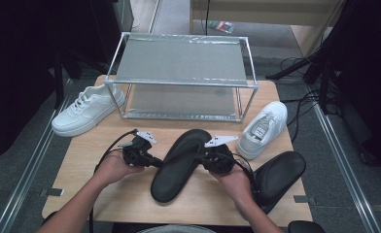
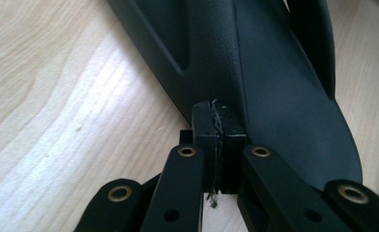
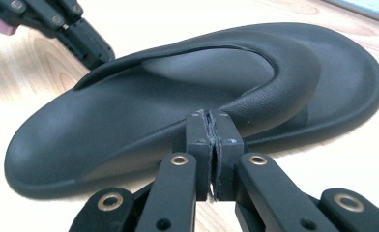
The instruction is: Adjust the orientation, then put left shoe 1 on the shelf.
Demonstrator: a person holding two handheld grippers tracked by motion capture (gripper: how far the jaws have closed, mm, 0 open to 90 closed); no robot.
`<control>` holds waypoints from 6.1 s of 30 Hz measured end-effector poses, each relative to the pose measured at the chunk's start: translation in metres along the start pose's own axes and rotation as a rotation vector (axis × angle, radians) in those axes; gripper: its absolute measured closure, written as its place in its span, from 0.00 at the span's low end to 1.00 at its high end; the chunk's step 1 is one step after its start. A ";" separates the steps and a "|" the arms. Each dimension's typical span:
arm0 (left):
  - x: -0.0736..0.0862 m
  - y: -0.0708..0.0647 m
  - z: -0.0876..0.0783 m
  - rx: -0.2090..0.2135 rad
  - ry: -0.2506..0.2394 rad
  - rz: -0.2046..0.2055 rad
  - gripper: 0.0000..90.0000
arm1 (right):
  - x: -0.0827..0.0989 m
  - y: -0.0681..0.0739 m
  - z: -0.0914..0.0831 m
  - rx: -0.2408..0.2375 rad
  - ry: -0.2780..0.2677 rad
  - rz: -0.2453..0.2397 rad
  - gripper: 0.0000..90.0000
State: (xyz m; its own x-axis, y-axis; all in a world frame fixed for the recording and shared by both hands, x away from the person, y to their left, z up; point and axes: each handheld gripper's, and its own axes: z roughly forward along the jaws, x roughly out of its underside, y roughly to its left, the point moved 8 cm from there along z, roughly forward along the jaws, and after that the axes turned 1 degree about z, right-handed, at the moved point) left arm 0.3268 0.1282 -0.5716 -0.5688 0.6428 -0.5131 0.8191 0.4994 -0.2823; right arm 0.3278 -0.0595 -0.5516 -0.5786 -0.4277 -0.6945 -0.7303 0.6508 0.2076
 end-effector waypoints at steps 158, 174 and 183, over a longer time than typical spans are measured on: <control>-0.185 0.103 -0.128 -0.226 -0.363 0.055 0.99 | -0.094 -0.103 0.062 0.363 -0.072 0.391 0.90; -0.185 0.104 -0.128 -0.225 -0.368 0.052 0.98 | -0.089 -0.081 0.026 0.293 -0.117 0.310 0.78; -0.184 0.104 -0.128 -0.214 -0.373 0.044 0.98 | -0.050 -0.042 0.005 0.236 -0.120 0.219 0.97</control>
State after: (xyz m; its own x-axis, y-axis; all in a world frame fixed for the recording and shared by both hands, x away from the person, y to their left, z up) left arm 0.5073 0.1359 -0.4028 -0.4358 0.4316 -0.7898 0.7856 0.6106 -0.0998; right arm 0.3893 -0.0621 -0.5292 -0.6556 -0.1940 -0.7298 -0.4812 0.8521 0.2057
